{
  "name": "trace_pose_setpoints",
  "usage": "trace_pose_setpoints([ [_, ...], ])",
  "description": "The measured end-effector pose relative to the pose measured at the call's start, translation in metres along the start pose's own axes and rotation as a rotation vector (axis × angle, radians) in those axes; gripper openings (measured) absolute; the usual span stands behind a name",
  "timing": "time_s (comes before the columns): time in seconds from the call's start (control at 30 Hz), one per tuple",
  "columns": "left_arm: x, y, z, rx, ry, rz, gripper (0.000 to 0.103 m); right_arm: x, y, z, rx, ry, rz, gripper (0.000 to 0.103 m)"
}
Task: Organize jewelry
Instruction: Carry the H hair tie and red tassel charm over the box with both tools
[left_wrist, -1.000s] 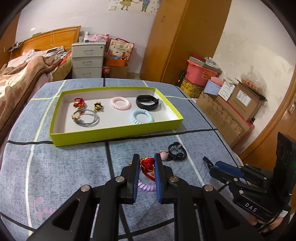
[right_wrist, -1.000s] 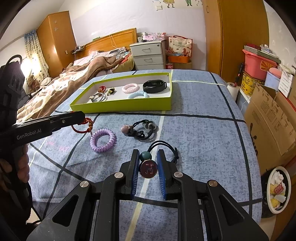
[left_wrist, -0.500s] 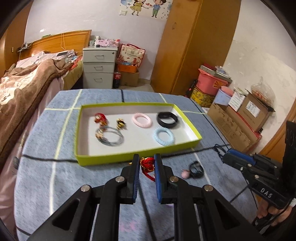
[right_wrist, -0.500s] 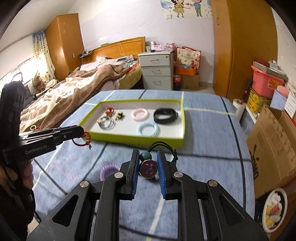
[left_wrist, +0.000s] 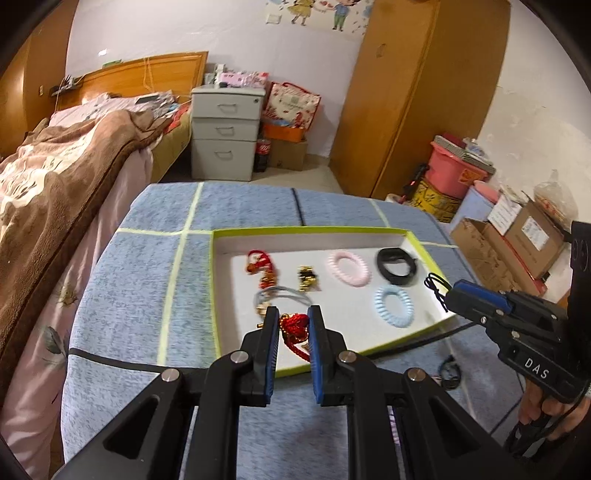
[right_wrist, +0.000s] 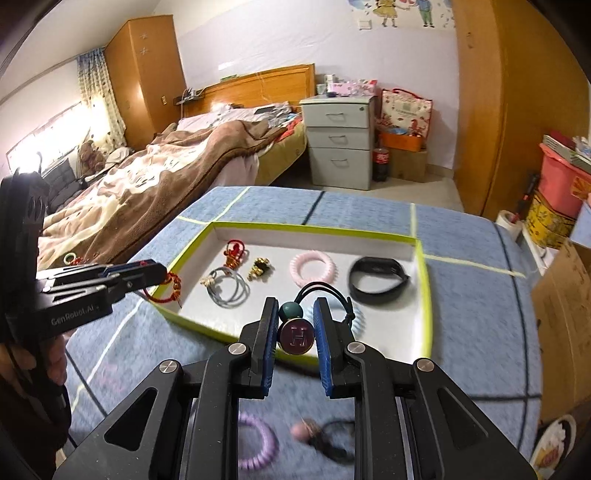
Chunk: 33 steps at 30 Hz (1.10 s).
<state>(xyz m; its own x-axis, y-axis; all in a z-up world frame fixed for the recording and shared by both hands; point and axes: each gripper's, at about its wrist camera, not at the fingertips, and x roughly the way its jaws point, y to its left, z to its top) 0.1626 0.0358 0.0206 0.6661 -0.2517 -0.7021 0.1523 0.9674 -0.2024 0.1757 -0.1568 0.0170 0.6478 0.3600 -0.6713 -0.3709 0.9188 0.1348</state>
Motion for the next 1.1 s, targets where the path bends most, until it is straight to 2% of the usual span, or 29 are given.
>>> trace_pose_setpoints([
  [0.43,0.038,0.021,-0.009,-0.025,0.073,0.01,0.016,0.066,0.007,0.005,-0.029,0.109,0.03,0.02],
  [0.57,0.045,0.025,-0.01,-0.036,0.099,-0.001,0.016,0.073,0.009,0.001,-0.04,0.134,0.036,0.02],
  [1.0,0.048,0.023,-0.011,-0.025,0.115,0.002,0.017,0.08,0.014,-0.003,-0.053,0.177,0.046,0.02],
  [1.1,0.048,0.02,-0.01,-0.025,0.109,0.005,0.022,0.079,0.014,-0.003,-0.055,0.173,0.046,0.02],
])
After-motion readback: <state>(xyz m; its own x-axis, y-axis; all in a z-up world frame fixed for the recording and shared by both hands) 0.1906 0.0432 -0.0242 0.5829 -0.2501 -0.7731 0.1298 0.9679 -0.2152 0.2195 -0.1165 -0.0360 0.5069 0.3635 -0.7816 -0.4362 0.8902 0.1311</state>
